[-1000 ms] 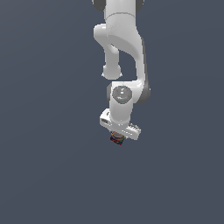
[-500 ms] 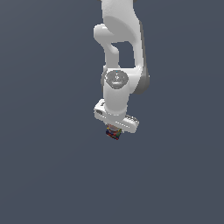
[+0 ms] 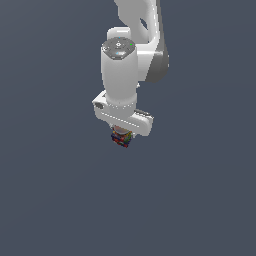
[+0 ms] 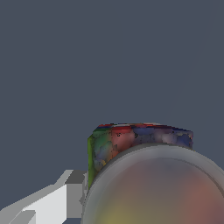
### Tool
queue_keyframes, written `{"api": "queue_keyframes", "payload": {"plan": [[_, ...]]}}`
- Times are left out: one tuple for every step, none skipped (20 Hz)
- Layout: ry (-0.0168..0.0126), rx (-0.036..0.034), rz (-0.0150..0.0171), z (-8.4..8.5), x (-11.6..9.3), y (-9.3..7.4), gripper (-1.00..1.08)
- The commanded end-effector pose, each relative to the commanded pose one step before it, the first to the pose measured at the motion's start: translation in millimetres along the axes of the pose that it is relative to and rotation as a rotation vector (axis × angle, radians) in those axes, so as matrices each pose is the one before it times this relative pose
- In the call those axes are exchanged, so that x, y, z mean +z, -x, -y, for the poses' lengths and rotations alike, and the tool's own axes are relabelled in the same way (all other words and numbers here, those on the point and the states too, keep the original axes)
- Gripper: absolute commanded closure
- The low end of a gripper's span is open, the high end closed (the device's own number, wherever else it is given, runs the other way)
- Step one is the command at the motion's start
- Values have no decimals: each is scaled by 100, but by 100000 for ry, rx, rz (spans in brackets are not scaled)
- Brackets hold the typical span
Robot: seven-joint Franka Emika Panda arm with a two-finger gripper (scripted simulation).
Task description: Pick up the object and move it to a goal position.
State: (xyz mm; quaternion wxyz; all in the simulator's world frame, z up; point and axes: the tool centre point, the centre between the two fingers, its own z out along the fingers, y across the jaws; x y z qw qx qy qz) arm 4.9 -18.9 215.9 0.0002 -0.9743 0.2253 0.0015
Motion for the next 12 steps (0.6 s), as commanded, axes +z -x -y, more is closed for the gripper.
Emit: {"api": "queue_keyframes", "payload": {"plan": [[-72,-21,-256,-655,-2189,-204,108],[0,0,0,-215,-656,-75,108],[0,0,0,-191,-587,-72,108],[0,0,0,-168,-520,-67,108],[0,0,0,-146,-454,-62,108],[0,0,0,-125,-390,-56,108],[0,0,0,-104,-328,-49,108],[0,0,0,-84,-266,-42,108],[48,-31,-38,-34,-217,-16,108],[0,0,0,-46,-147,-24,108],[0,0,0,-27,-88,-15,108],[0,0,0,-9,-29,-5,108]]}}
